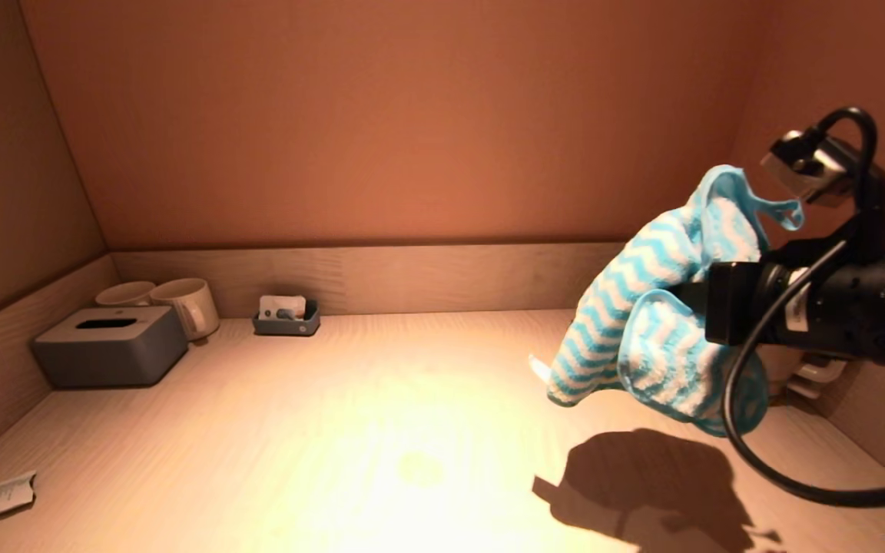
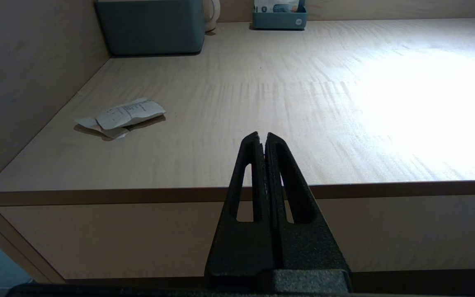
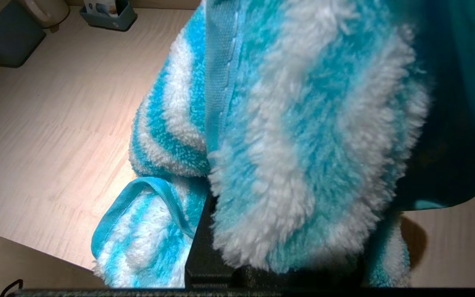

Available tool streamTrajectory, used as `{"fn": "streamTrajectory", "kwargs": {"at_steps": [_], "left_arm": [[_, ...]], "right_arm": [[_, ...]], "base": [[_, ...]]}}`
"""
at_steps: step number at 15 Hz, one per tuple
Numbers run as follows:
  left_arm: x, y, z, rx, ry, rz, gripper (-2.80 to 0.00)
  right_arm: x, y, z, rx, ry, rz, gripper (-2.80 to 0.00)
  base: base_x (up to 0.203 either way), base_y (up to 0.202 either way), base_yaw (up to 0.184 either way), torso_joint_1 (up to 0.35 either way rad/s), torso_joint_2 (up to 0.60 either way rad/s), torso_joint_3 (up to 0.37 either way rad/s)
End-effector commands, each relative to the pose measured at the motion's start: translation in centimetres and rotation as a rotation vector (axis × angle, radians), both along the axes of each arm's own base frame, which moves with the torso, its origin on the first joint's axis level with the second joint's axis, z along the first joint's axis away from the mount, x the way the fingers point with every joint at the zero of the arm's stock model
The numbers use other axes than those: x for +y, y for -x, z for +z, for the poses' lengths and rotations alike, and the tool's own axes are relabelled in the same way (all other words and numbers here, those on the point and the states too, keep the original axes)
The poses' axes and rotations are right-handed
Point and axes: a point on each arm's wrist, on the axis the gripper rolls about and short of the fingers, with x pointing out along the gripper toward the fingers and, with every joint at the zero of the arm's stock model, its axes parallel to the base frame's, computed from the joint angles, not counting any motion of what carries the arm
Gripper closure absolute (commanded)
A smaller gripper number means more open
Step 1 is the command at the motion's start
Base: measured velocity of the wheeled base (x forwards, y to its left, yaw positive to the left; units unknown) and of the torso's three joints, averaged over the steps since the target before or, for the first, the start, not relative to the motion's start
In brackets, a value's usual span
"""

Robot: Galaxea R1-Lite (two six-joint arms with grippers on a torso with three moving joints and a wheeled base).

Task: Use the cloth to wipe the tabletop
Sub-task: Sweep the stains on the table

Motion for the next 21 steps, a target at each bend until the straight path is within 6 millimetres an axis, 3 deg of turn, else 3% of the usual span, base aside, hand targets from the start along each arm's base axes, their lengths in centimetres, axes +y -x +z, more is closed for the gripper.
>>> {"fn": "streamTrajectory", "kwargs": {"at_steps": [1,6,12,14,16,21], "left_arm": [[0.0,0.0,0.0,0.000,0.000,0.001,0.00],[0.0,0.0,0.0,0.000,0.000,-0.001,0.00],[0.0,0.0,0.0,0.000,0.000,0.001,0.00],[0.0,0.0,0.0,0.000,0.000,0.001,0.00],[0.0,0.0,0.0,0.000,0.000,0.001,0.00],[0.0,0.0,0.0,0.000,0.000,0.001,0.00]], "right_arm": [[1.3,-2.4,-0.9,0.051,0.013,0.027,0.00],[7.2,-5.3,-2.3,0.115,0.051,0.185,0.00],[14.3,-5.3,-6.3,0.204,0.158,0.319,0.00],[15.4,-5.1,-7.1,0.222,0.177,0.342,0.00],[17.1,-5.2,-9.3,0.268,0.231,0.369,0.00],[18.9,-6.5,-13.5,0.361,0.301,0.384,0.00]], "base": [[0.000,0.000,0.000,0.000,0.00,0.000],[0.000,0.000,0.000,0.000,0.00,0.000],[0.000,0.000,0.000,0.000,0.00,0.000],[0.000,0.000,0.000,0.000,0.00,0.000],[0.000,0.000,0.000,0.000,0.00,0.000],[0.000,0.000,0.000,0.000,0.00,0.000]]}}
